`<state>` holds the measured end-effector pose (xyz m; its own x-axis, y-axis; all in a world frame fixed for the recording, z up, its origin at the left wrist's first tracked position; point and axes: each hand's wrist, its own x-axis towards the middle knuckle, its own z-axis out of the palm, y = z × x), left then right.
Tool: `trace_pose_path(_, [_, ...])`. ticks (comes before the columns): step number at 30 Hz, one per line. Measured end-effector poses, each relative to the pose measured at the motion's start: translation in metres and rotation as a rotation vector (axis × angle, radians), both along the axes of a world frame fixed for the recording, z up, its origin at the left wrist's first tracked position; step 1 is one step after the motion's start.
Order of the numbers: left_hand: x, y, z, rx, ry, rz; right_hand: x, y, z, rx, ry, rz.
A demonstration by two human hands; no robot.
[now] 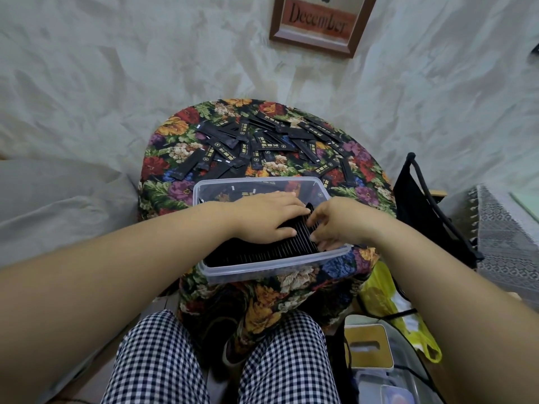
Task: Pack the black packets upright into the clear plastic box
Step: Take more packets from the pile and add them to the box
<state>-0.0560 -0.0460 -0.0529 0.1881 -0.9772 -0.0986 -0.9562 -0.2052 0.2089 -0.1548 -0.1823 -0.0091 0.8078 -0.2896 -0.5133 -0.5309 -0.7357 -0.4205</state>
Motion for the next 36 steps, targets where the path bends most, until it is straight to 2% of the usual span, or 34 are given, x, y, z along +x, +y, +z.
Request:
trace_pose_path(9, [0.004,-0.006,-0.006,-0.018,-0.033,-0.020,-0.015,-0.004,-0.006,0.012,-0.122,-0.030])
trace_pose_path(14, [0.001,-0.005,-0.008,-0.100,-0.096,-0.076,-0.015,-0.003,-0.008,-0.003,-0.124,-0.034])
trace_pose_path(22, [0.001,-0.007,-0.007,-0.057,-0.082,-0.070,-0.016,-0.002,-0.009,0.012,-0.145,-0.049])
trace_pose_path(30, [0.003,-0.003,-0.010,-0.053,-0.070,-0.052,-0.028,-0.011,0.001,0.299,-0.274,-0.164])
trace_pose_path(36, [0.002,0.000,-0.011,-0.052,-0.033,-0.046,-0.019,-0.057,-0.002,0.444,-0.530,-0.365])
